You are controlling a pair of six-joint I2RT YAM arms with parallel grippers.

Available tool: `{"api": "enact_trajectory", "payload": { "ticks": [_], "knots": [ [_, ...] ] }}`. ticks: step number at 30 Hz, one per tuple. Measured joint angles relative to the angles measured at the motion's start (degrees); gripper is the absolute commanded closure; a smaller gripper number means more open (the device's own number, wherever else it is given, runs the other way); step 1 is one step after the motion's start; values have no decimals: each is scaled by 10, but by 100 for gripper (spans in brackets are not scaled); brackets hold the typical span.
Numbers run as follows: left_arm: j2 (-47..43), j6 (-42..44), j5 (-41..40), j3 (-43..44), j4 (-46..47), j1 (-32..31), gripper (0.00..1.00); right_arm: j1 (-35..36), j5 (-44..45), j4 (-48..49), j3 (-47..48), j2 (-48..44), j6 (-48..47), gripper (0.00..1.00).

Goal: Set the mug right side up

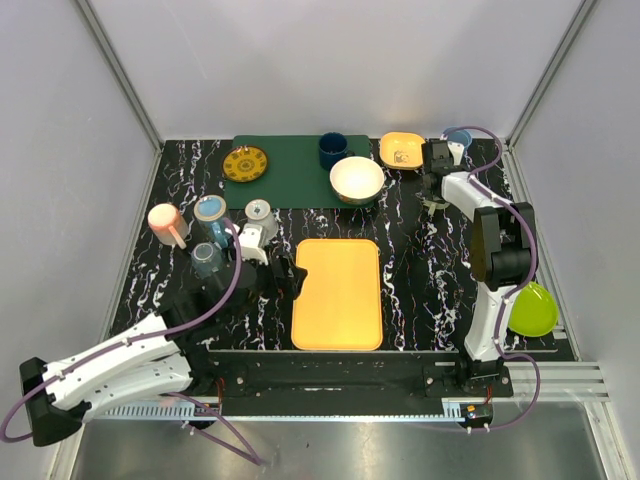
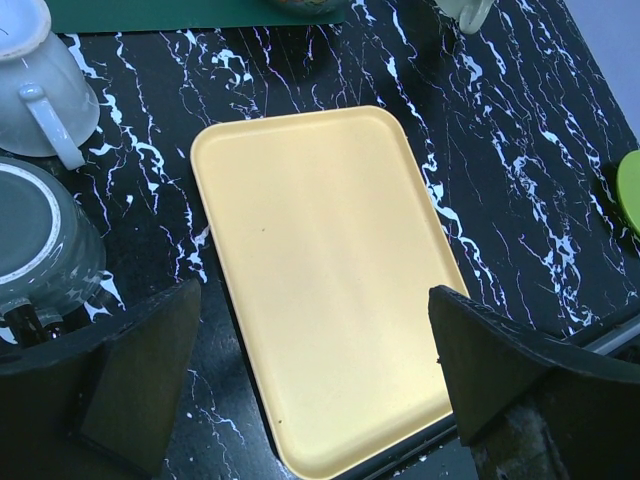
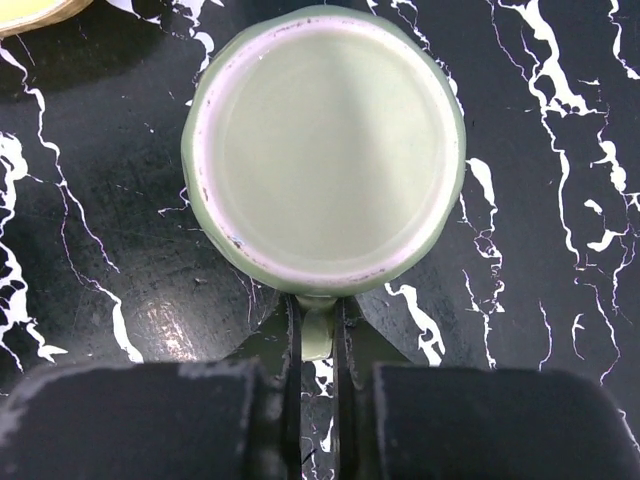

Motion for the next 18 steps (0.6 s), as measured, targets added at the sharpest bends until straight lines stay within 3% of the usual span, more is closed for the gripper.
{"api": "enact_trajectory", "payload": {
  "ticks": [9, 18],
  "knots": [
    [13, -7, 1, 0, 12, 0, 1, -1, -15, 13, -52, -40, 17, 100],
    [43, -33, 3, 0, 59, 2, 1, -1, -74, -14, -177, -214, 71, 100]
  ]
}}
